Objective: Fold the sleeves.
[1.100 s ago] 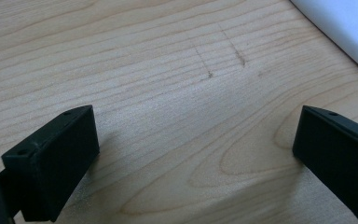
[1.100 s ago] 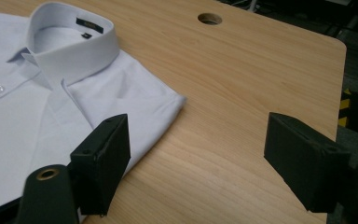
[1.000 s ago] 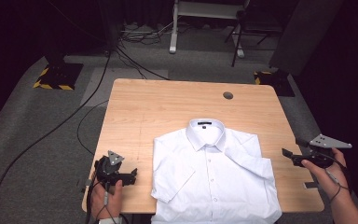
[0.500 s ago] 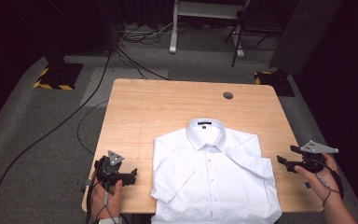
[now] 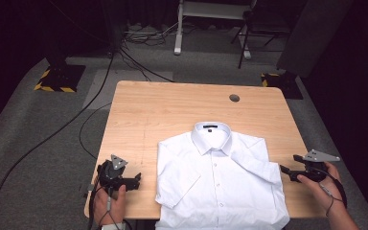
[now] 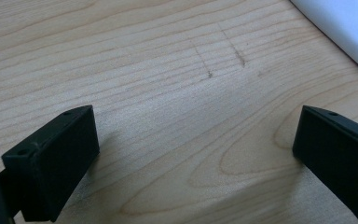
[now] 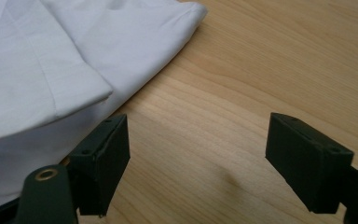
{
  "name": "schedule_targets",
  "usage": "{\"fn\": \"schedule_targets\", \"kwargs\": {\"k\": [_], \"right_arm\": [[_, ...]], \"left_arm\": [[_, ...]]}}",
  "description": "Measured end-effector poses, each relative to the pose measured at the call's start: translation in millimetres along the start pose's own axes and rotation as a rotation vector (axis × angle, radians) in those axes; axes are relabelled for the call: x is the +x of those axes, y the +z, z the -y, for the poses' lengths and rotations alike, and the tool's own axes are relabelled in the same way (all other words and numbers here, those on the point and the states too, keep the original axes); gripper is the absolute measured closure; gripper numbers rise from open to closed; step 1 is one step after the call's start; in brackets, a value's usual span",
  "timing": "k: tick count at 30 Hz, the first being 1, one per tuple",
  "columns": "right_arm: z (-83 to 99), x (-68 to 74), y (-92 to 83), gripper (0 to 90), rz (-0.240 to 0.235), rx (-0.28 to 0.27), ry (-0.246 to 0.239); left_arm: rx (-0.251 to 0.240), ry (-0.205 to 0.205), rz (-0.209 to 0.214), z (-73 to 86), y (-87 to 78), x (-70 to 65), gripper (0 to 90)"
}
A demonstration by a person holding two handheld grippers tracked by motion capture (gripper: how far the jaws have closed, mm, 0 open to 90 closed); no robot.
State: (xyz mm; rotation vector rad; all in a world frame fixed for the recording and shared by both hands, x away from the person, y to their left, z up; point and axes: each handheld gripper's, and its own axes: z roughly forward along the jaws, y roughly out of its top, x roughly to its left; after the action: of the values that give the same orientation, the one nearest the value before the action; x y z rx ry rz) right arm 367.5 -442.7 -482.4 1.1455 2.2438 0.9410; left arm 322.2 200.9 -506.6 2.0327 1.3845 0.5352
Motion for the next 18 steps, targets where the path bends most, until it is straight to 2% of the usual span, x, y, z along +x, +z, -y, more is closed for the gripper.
{"fn": "schedule_targets", "kwargs": {"k": [11, 18], "right_arm": [[-1.1, 18.1, 7.5, 20.1, -0.050, -0.004, -0.014], [-7.4, 35.3, 2.8, 19.2, -0.095, -0.035, -0.056]], "left_arm": [[0.000, 0.000, 0.000, 0.0, 0.0, 0.0, 0.3], [0.000, 0.000, 0.000, 0.0, 0.0, 0.0, 0.3]]}}
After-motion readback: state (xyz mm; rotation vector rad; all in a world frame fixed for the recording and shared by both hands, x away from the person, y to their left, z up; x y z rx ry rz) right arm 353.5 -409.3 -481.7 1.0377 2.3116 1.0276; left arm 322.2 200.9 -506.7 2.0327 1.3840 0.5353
